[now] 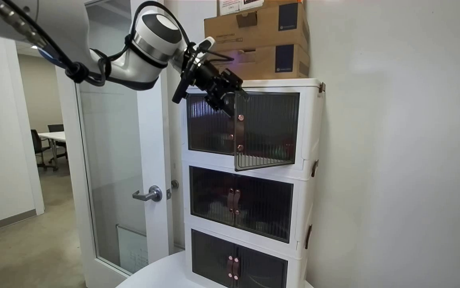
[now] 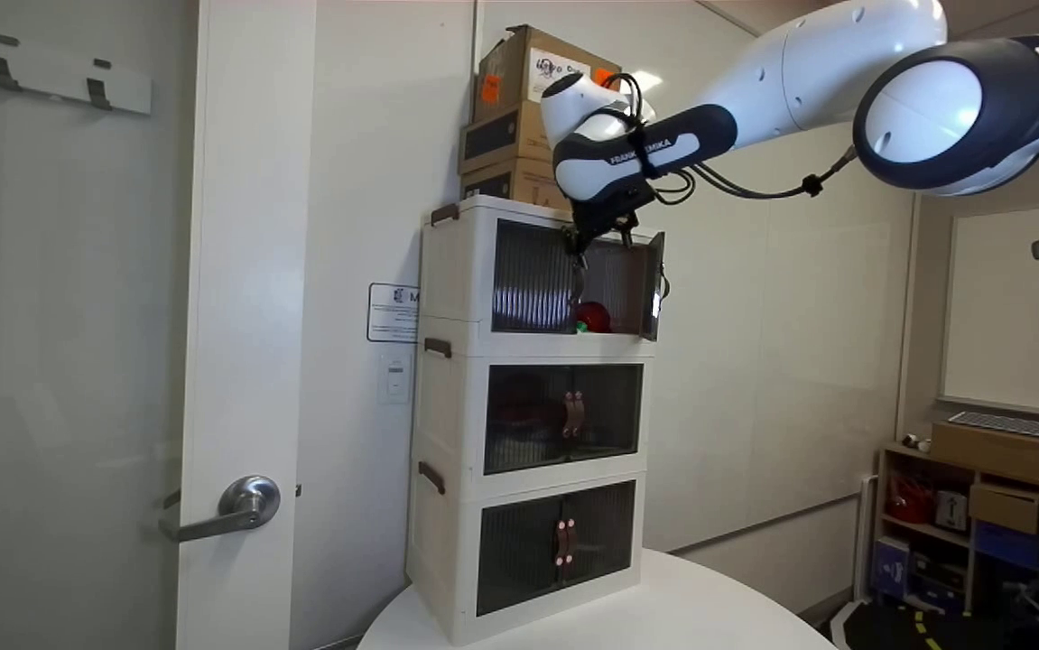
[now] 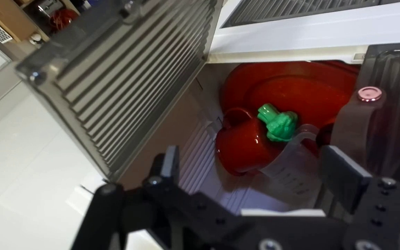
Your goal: Open the upper part of the cabinet door
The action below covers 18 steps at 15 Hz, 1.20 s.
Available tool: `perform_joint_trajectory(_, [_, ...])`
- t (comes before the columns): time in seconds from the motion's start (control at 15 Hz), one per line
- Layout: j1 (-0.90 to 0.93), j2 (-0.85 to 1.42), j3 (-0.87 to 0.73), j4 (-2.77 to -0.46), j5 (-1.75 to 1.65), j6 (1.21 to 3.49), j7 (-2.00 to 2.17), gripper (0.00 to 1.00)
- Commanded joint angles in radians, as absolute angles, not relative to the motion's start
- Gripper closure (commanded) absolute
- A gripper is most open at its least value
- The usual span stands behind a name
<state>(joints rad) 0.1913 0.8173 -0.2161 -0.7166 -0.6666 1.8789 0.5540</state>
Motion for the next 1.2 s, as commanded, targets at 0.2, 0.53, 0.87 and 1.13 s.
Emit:
perform_joint_trajectory(0.2, [0.236,0.859,-0.227,-0.678,-0.699,1.892,0.456,0.0])
perform_joint_trajectory(0.53, [0.253,0.927,-0.29,-0.648,-0.782,1.91,0.611,0.0])
perform_joint_trajectory(0.87, [0.27,0.979,-0.334,-0.641,-0.84,1.902,0.747,0.0])
perform_joint_trajectory(1.13, [0.292,0.98,-0.351,-0.656,-0.862,1.863,0.764,0.0])
